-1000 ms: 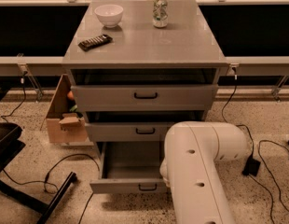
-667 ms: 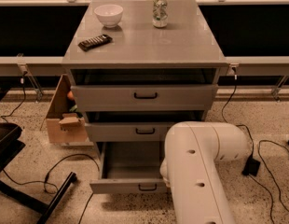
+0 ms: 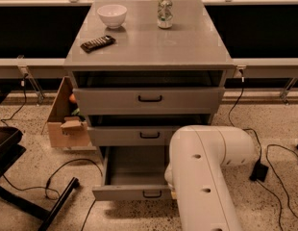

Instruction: Open bottom drawer

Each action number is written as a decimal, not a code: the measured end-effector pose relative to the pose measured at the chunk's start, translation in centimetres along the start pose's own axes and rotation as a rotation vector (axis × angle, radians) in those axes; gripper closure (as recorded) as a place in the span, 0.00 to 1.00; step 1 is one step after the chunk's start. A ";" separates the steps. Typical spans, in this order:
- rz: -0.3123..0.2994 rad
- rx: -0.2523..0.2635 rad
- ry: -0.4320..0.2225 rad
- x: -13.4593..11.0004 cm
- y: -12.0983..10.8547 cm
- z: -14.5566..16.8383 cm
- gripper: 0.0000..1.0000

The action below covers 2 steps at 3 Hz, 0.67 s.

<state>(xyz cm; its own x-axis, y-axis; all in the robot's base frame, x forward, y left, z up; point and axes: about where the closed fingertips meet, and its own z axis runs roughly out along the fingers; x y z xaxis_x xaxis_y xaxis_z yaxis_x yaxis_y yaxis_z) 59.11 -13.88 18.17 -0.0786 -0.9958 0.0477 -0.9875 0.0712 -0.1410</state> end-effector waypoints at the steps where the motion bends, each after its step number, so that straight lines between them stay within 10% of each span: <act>1: 0.000 0.000 0.000 0.0 0.0 0.0 0.00; 2: 0.015 -0.026 0.005 0.3 1.3 0.7 0.03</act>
Offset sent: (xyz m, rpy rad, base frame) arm 0.0000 0.0000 0.0000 0.0000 0.0000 0.0000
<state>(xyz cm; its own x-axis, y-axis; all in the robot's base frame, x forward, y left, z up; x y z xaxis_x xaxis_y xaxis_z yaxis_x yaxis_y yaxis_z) 57.88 -14.11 17.34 -0.0939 -0.9943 0.0506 -0.9894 0.0876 -0.1157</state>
